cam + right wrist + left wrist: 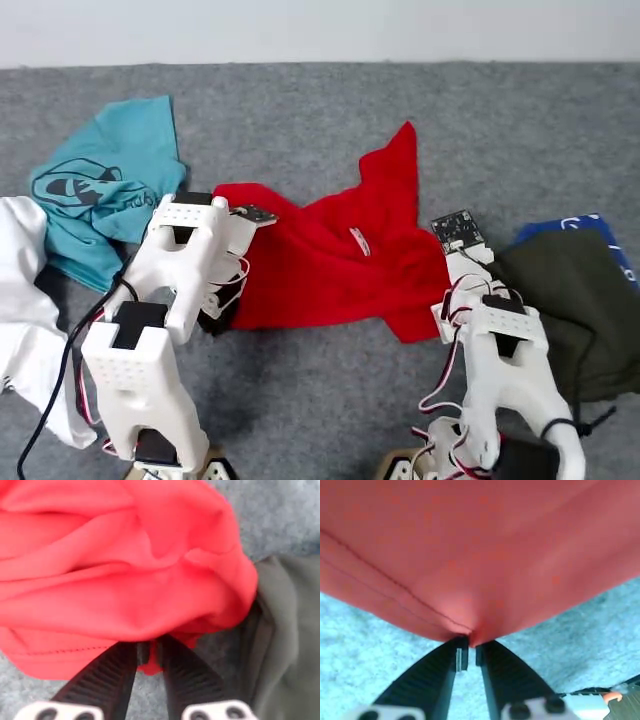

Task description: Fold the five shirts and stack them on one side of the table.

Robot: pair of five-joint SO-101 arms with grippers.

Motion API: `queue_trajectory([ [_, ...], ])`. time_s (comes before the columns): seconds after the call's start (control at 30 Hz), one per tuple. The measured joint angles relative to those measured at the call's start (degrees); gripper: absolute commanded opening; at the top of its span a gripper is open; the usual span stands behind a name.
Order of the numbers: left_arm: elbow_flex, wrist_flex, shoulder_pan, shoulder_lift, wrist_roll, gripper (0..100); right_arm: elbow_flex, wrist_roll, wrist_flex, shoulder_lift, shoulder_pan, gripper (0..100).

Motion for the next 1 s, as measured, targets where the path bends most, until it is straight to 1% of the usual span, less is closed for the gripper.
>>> queue_trajectory([
  [0.17,-0.6,0.8,0.0,0.0,0.0,1,0.1,-0.1,5.5,-5.9,0.0,1.0],
  [0.27,-3.0,3.9,0.0,0.9,0.0,1,0.0,0.0,10.5,-12.8,0.0,1.0],
  [0.37,-6.8,8.4,-0.1,1.2,0.2,1,-3.1,0.1,17.1,-21.4,0.0,1.0],
  [0.5,-10.8,9.9,-0.1,0.3,3.6,1,-7.9,0.1,24.0,-31.6,-0.4,1.0],
  [0.63,-10.5,9.9,1.3,-6.2,4.6,1,-10.8,0.1,27.7,-35.9,-0.4,1.0],
  [0.77,-8.4,9.9,3.2,-15.7,4.6,1,-12.2,0.1,28.5,-38.0,-0.4,1.0],
  [0.9,-6.9,10.2,3.3,-26.5,4.7,1,-16.1,-0.1,28.5,-40.7,-0.4,1.0],
  [1.0,-6.2,10.5,3.0,-34.1,4.5,1,-21.2,-2.6,28.5,-42.5,-0.4,1.0],
])
